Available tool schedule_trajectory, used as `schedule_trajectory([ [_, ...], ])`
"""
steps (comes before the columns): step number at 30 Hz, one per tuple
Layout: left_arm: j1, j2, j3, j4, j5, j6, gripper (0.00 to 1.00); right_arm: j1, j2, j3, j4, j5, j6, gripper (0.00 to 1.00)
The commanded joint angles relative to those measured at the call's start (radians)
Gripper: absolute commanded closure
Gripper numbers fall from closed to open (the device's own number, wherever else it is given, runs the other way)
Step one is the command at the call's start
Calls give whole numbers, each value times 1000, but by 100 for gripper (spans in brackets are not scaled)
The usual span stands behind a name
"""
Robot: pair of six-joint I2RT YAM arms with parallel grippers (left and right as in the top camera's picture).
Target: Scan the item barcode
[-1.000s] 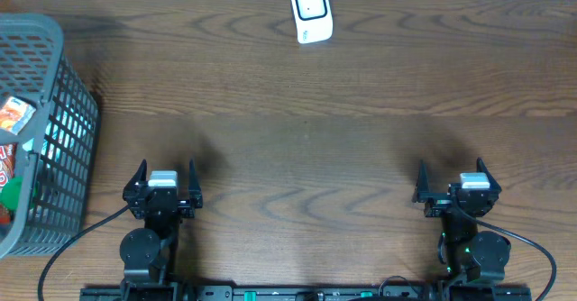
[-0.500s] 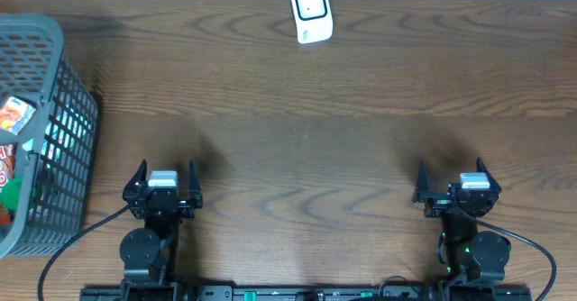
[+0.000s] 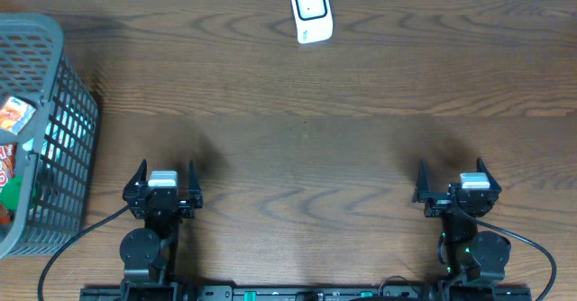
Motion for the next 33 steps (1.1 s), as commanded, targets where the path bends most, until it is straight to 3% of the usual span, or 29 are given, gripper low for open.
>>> schedule_trajectory([
  [1, 0, 0, -34, -11, -20, 2, 16, -2, 4, -1, -4, 9, 11, 1],
  [26, 0, 0, -34, 2, -20, 1, 16, -2, 4, -1, -4, 9, 11, 1],
  [28, -1, 0, -32, 6, 76, -60, 16, -2, 4, -1, -4, 9, 11, 1],
  [31, -2, 13, -25, 5, 339, -69, 16, -2, 4, -1, -4, 9, 11, 1],
  [33, -2, 51, -6, -10, 393, -137, 15, -2, 4, -1, -4, 9, 11, 1],
])
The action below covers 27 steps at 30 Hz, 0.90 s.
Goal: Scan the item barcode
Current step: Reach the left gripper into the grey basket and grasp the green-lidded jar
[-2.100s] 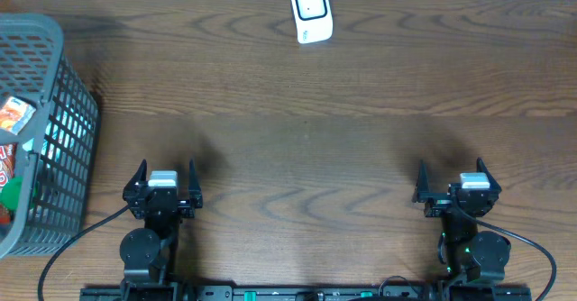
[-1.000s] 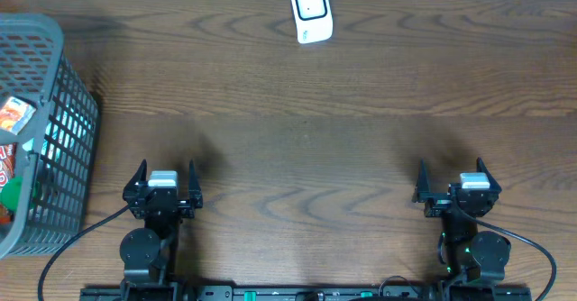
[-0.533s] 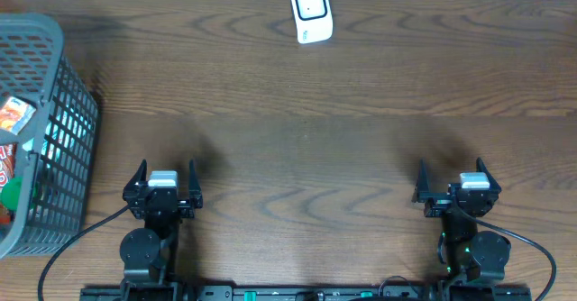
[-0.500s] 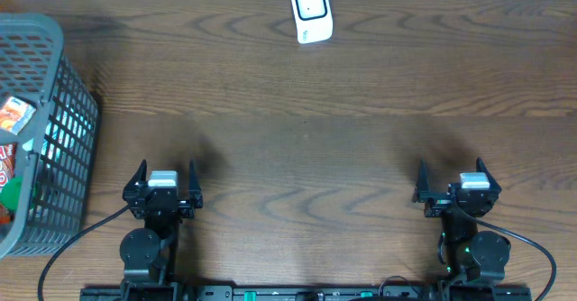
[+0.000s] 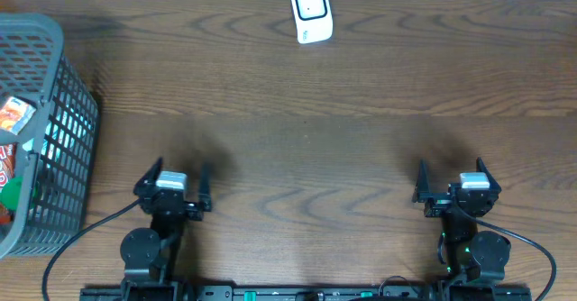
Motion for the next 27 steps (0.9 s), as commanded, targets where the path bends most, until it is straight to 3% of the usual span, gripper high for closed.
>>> schedule_trajectory([
  [1, -2, 65, 15, -39, 204, -114, 16, -2, 1, -1, -4, 9, 11, 1],
  [6, -2, 304, 207, -34, 256, -154, 16, -2, 1, -1, -4, 9, 11, 1],
  [10, -2, 574, 554, -88, 343, -155, 15, -2, 1, -1, -4, 9, 11, 1],
  [17, -2, 914, 1177, -617, 484, -155, 15, -2, 1, -1, -4, 9, 11, 1],
  [19, -1, 958, 1231, -702, 483, -154, 15, -2, 1, -1, -4, 9, 11, 1],
  [24, -1, 994, 1235, -644, 494, -237, 15, -2, 1, -1, -4, 9, 11, 1],
  [27, 26, 1015, 1280, -631, 341, -396, 15, -2, 1, -1, -4, 9, 11, 1],
])
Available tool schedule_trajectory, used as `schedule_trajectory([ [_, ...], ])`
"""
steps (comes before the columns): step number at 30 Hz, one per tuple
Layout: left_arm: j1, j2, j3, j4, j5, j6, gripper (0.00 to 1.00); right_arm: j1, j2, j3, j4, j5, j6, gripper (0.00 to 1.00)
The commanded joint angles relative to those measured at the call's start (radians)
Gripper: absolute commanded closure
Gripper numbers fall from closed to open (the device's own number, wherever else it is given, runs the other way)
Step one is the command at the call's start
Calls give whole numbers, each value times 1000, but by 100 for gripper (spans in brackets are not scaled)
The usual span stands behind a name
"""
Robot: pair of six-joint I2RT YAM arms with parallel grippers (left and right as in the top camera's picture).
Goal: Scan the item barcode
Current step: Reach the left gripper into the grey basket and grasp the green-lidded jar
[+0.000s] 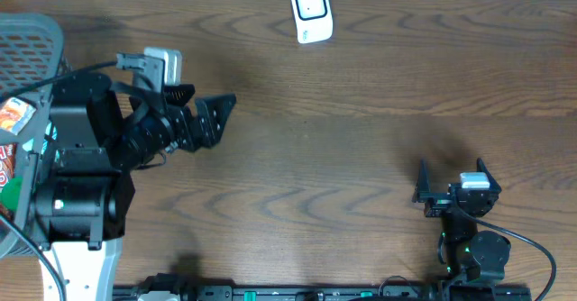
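Note:
A white barcode scanner (311, 13) stands at the far edge of the table, near the middle. Packaged items lie in the grey mesh basket (77, 112) at the left, among them an orange-and-white packet (13, 114). My left arm is raised high beside the basket and hides much of it. Its gripper (213, 121) points right over bare table, and it looks open with nothing in it. My right gripper (453, 182) rests low at the near right, open and empty.
The brown wooden table (361, 139) runs from the basket to the right edge. A red packet (4, 161) and a green one (11, 193) show at the basket's left. Cables trail from both arm bases along the near edge.
My left arm has lifted from its low pose at the near left and now stands tall by the basket, its gripper farther from me and pointing right. The right arm has not moved.
Both arms first rested low at the near edge with their grippers open. Then the left gripper had turned slightly to the right while still low. Now the left arm is up beside the basket, and the right arm has stayed in place throughout.

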Motion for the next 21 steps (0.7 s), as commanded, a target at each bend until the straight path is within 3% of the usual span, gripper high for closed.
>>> schedule_trajectory([
  [1, 37, 19, 82, -3, -151, -192, 15, -2, 0, -1, -4, 6, 11, 1],
  [3, 80, 53, 158, -40, -250, -256, 15, -2, 0, -1, -4, 6, 11, 1],
  [8, 260, 194, 447, -222, -457, -260, 15, -2, 0, -1, -4, 6, 11, 1],
  [12, 463, 312, 646, -391, -533, -261, 15, -2, 0, -1, -4, 6, 11, 1],
  [17, 720, 397, 684, -467, -563, -352, 15, -2, 0, -1, -4, 6, 11, 1],
  [21, 848, 457, 684, -543, -608, -435, 15, -2, 0, -1, -4, 6, 11, 1],
])
